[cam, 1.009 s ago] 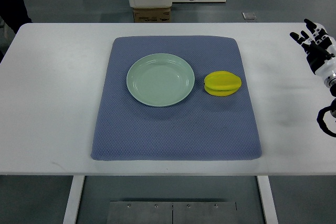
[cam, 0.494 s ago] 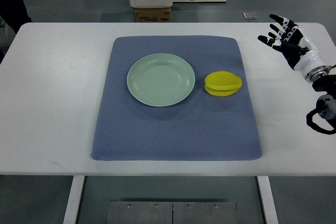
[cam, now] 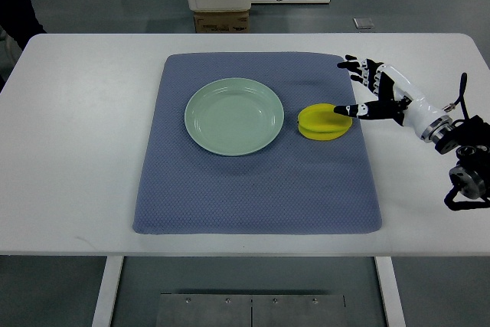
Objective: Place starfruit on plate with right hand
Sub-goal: 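Reach the right hand down to the yellow starfruit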
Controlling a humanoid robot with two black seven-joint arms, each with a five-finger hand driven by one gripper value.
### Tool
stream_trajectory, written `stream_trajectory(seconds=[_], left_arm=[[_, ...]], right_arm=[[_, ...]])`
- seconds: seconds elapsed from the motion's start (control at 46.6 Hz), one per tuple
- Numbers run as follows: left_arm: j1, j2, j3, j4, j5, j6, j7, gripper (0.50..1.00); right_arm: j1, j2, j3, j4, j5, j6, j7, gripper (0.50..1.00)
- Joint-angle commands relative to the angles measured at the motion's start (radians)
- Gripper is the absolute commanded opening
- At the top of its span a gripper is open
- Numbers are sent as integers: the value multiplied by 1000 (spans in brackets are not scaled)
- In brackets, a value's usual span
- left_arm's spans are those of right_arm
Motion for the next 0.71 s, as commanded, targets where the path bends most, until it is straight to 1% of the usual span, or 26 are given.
stream_trajectory(seconds=[0.0, 0.193, 0.365, 0.429, 0.58, 0.687], left_arm=[[0, 0, 0, 0, 0, -1, 0, 1000], [0, 0, -1, 0, 0, -1, 0, 1000], [0, 0, -1, 0, 0, -1, 0, 1000], [0, 0, -1, 0, 0, -1, 0, 1000], [0, 0, 0, 0, -1, 0, 0, 1000], [0, 0, 0, 0, -1, 0, 0, 1000]], right_arm=[[4, -1, -25, -1, -32, -26, 6, 983], [50, 1, -150, -1, -78, -154, 12, 952], [92, 12, -291, -1, -78, -245, 33, 943], [101, 15, -316, -1, -78, -259, 33, 939], [103, 32, -324, -4, -78, -260, 32, 935], [103, 33, -325, -6, -78, -260, 29, 914]])
